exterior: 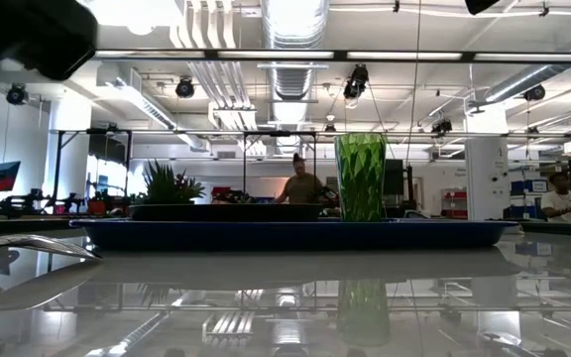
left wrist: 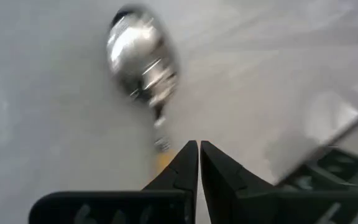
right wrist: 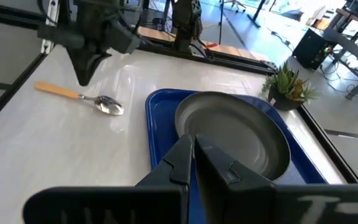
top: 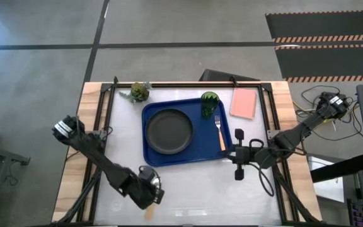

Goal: Pick and place plate/cup/fork/spoon on tray
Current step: Put the orange spoon on the blue tray between the black plate and the orange fork

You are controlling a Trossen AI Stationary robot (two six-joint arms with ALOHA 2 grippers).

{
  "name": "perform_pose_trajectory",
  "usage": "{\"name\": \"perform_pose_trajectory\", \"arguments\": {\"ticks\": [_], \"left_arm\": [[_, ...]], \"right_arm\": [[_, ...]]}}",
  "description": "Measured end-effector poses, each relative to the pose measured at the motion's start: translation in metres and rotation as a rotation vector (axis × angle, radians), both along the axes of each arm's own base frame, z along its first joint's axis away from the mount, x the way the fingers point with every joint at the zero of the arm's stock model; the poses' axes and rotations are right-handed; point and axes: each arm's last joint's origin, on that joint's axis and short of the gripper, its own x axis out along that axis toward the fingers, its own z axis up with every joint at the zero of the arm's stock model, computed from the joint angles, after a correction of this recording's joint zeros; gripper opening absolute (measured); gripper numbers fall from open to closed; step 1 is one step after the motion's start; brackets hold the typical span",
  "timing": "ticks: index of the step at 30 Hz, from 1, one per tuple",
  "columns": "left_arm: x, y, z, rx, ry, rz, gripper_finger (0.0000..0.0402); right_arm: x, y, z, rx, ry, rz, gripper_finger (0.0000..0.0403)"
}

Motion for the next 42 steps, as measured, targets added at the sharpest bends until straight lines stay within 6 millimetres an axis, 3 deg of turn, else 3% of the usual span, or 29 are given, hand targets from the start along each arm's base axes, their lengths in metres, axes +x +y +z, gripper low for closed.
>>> {"name": "perform_pose_trajectory", "arguments": {"ticks": [4, 9, 12, 26, 34, 42], "left_arm": [[0.005, -0.011, -0.006, -0.024, 0.086, -0.002, 0.0], [0.005, -0.011, 0.007, 0.067, 0.212, 0.001, 0.0], [0.007, -0.014, 0.014, 0.1, 0.205, 0.009, 0.0], [0.017, -0.019, -0.002, 0.112, 0.158, 0.027, 0.0002], [0.009, -0.01, -0.02, 0.164, 0.19, 0.088, 0.007], [0.013, -0.014, -0.019, 0.128, 0.141, 0.061, 0.0126]], "right_arm": [[0.001, 0.001, -0.001, -0.025, 0.008, 0.009, 0.0008], [0.001, 0.001, -0.001, -0.027, 0.008, 0.011, 0.0009], [0.0, 0.0, 0.0, -0.042, 0.005, 0.017, 0.0009], [0.0, 0.0, 0.001, -0.089, -0.002, 0.037, 0.0009], [0.001, 0.0, 0.002, -0.09, -0.008, 0.039, 0.0009], [0.001, 0.0, 0.002, -0.082, -0.008, 0.036, 0.0009]]}}
